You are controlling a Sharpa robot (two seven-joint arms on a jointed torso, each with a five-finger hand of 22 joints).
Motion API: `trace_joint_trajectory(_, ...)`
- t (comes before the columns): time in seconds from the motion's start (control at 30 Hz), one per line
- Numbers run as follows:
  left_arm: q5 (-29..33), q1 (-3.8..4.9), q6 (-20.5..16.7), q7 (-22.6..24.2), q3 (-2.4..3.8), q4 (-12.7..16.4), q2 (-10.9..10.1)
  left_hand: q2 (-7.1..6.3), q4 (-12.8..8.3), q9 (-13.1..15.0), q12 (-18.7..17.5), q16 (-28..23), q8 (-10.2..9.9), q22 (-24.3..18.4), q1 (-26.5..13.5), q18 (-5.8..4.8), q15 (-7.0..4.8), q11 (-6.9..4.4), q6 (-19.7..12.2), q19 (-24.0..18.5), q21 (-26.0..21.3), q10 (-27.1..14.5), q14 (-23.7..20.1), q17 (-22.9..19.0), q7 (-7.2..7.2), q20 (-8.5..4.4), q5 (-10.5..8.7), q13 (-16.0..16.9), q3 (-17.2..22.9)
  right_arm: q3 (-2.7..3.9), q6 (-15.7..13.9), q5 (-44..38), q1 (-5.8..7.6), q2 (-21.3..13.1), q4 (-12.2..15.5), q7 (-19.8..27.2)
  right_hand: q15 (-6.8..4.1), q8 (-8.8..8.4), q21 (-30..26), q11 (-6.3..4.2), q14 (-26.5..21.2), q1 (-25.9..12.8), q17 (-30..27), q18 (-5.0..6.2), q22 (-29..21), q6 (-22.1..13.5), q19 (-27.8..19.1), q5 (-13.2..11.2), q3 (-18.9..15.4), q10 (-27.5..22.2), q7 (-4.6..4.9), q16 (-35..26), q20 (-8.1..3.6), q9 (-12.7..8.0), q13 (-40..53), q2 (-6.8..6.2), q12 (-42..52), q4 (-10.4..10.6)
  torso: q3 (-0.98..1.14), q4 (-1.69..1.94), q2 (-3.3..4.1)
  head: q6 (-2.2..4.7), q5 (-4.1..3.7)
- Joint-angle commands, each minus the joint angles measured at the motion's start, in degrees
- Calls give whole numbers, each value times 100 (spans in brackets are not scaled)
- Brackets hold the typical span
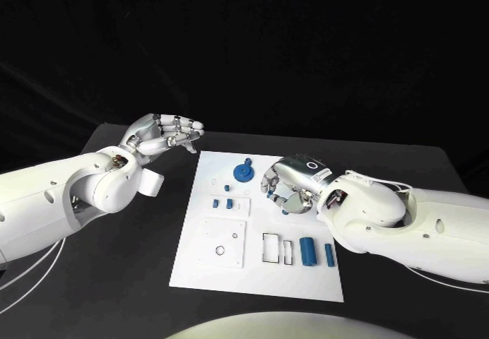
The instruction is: Assemble the parts on the task board
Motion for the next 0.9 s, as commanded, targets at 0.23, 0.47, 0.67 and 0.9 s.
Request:
trace_joint_trajectory(0.23, 13, 4, 106, 14, 4, -17, 77, 58, -36, -9, 5, -25, -12, 9, 2, 67, -18, 30, 34, -13, 26, -33, -2, -7, 8, -11, 27, -6, -13, 0, 4, 69, -197, 482, -26, 170, -53, 25, -14, -257, 293, 55, -16, -24, 781, 52, 19, 41, 172, 300, -2, 26, -13, 9, 249, 126, 20, -122, -6, 2, 2, -46, 205)
trace_joint_trajectory(0.47, 13, 4, 98, 2, 2, -42, 115, 58, -36, -9, 5, -25, -12, 9, 2, 67, -18, 30, 34, -13, 26, -33, -2, -7, 8, -11, 27, -6, -13, -3, 1, 110, -475, 789, -207, 248, -52, 21, -33, -255, 292, 47, -19, -20, 776, 47, 10, 41, 179, 295, 0, 25, -12, 8, 250, 131, 15, -121, -2, 1, 3, -105, 363)
trace_joint_trajectory(0.67, 13, 5, 95, -2, 2, -50, 139, 55, -39, -9, 3, -32, -11, 10, -3, 66, -16, 32, 36, -18, 26, -39, -4, -10, 8, -10, 26, -8, -16, -7, -14, 105, -606, 930, -342, 254, -52, 20, -37, -255, 292, 45, -19, -19, 775, 45, 8, 41, 183, 293, 0, 26, -12, 8, 251, 134, 13, -122, -2, 1, 5, -170, 481)
trace_joint_trajectory(0.9, 13, 4, 92, -6, 1, -60, 152, 55, -39, -9, 3, -32, -11, 10, -3, 66, -16, 32, 36, -18, 26, -39, -4, -10, 8, -10, 26, -8, -16, -14, -27, 95, -672, 997, -430, 244, -52, 19, -41, -255, 292, 44, -21, -18, 775, 44, 6, 41, 186, 292, 0, 25, -12, 8, 251, 134, 11, -124, -6, 0, 7, -214, 526)
